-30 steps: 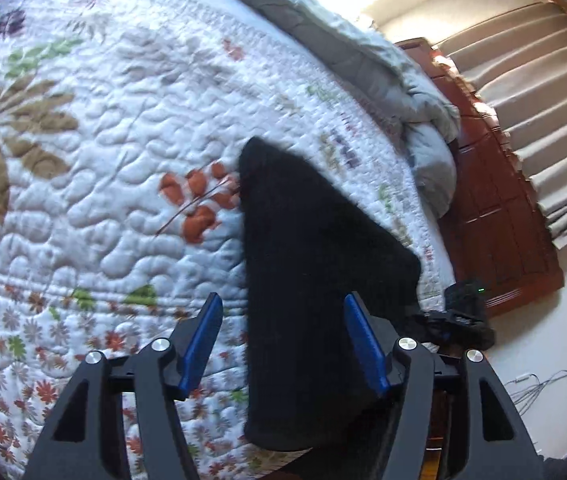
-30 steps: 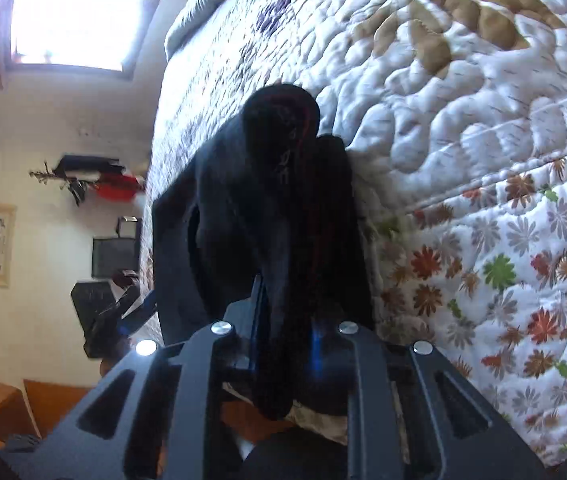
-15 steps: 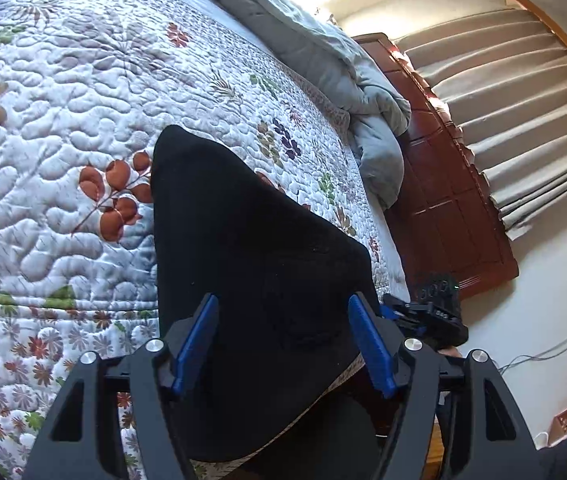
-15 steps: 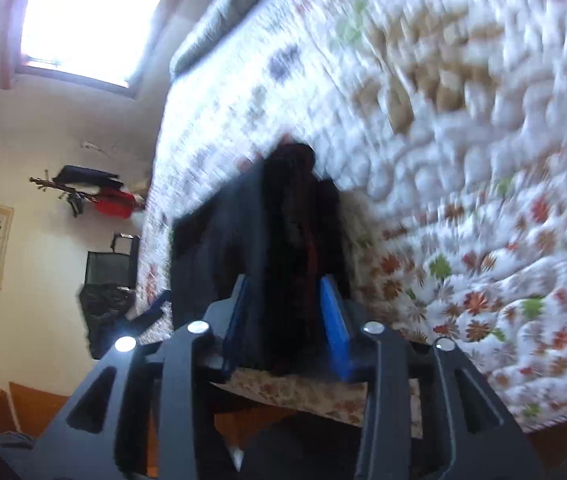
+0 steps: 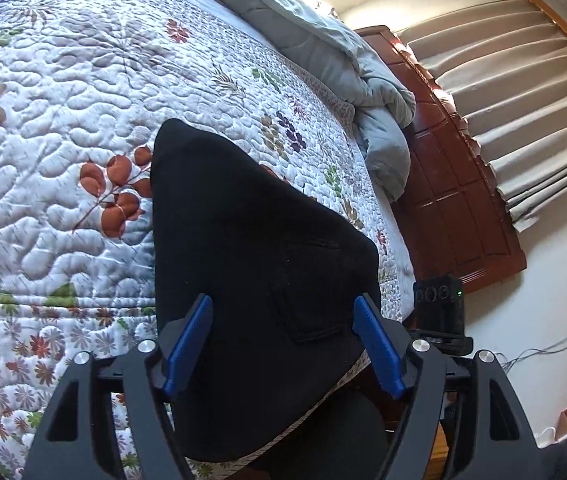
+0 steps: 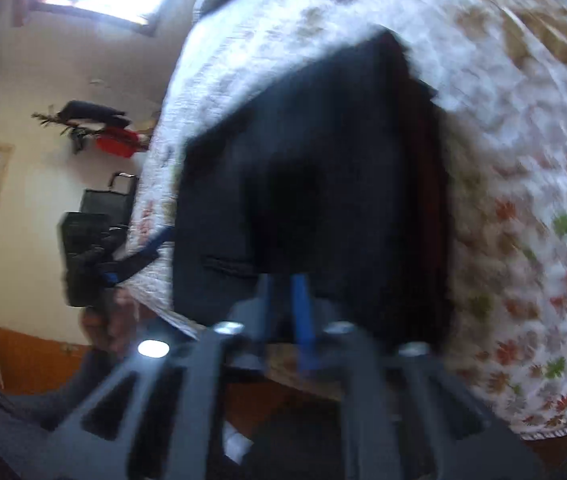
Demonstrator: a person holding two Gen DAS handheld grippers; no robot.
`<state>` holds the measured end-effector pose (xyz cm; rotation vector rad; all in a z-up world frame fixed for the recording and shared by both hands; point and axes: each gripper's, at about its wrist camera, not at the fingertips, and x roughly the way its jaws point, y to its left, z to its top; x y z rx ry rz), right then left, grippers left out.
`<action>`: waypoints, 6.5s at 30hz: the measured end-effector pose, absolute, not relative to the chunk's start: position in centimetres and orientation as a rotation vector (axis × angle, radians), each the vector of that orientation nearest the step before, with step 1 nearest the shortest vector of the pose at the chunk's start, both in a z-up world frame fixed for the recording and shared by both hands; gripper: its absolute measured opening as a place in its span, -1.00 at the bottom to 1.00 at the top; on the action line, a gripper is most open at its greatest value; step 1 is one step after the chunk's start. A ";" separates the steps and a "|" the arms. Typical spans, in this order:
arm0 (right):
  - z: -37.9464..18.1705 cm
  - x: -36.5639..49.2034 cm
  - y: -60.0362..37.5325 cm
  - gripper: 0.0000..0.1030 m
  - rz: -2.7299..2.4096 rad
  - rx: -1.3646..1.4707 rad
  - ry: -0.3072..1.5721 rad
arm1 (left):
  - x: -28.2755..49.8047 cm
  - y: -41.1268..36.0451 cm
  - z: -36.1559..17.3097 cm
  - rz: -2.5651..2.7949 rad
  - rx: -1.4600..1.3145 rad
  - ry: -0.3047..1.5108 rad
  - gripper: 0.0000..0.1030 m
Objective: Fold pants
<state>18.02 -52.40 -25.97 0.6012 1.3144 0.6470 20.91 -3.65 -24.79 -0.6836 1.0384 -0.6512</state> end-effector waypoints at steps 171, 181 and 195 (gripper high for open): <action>-21.9 41.7 -15.9 -0.07 0.843 0.637 1.207 | 27.7 24.4 -20.7 -0.181 -0.723 0.911 0.73; -13.6 21.4 -19.8 0.89 0.505 0.384 1.105 | 10.1 18.1 -11.8 0.133 -0.365 0.858 0.92; -1.8 1.1 -17.7 0.94 0.279 -0.026 0.803 | -5.7 8.4 -1.3 0.253 -0.162 0.746 0.92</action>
